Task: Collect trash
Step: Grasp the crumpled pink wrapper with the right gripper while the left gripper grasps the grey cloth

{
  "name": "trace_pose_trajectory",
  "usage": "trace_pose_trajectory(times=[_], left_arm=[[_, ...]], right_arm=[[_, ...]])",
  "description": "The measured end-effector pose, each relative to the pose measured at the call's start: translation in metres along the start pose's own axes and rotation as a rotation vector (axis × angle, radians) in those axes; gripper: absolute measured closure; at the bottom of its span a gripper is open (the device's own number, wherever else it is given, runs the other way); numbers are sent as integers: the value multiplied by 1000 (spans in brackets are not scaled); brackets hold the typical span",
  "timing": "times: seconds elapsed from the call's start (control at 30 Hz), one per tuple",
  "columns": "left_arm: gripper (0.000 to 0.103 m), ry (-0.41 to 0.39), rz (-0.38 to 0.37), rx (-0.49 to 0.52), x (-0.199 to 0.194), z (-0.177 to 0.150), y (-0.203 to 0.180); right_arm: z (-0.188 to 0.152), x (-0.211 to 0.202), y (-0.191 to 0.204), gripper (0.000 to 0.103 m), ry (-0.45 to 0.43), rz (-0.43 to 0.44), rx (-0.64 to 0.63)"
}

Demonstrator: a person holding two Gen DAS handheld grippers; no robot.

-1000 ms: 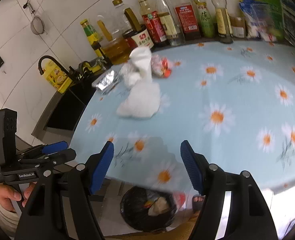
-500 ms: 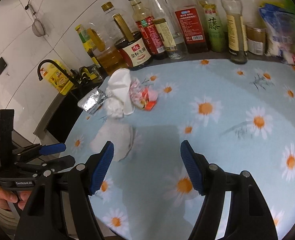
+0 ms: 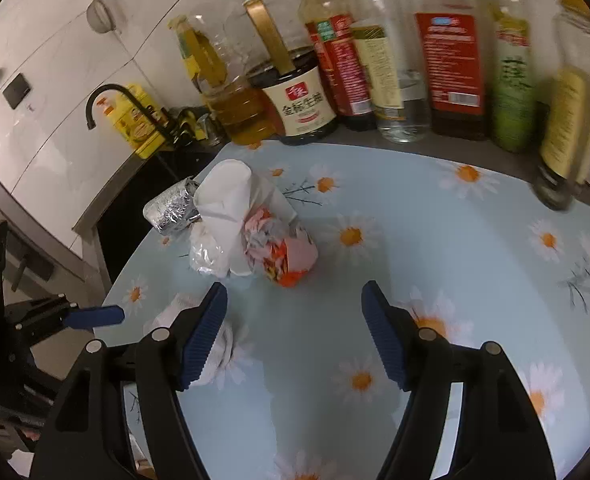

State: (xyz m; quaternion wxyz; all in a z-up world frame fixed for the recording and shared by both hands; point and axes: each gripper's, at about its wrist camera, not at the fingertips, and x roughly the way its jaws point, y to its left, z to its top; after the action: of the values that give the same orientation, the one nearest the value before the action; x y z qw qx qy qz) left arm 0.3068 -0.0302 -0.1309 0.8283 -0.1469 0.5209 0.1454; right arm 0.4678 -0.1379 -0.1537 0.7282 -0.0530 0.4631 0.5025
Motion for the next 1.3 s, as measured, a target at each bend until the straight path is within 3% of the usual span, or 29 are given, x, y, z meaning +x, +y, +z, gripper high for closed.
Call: trace_pose_trajectory(times=[0.37,0.83,0.9,1.0,1.13,1.3], left_arm=[[33,59,52,13,36,15,-10],[35,86,41,7,58,23,-4],[44,90,28,6,59,22,-4],[51,83,28,17,58,22,-3],[61,68,23,-1,55,19,2],[66,57,9,-2,50,15,3]], right_arm=[[19,48,-5,33,62,59,-79],[31,67,0,33,76,85,-140],[31,68,1,36,80,92,-154],[29,68,7,56,81,75,-200],[26,65,9,59,79,46,-219],[23,58,7,60,75,34,-211]])
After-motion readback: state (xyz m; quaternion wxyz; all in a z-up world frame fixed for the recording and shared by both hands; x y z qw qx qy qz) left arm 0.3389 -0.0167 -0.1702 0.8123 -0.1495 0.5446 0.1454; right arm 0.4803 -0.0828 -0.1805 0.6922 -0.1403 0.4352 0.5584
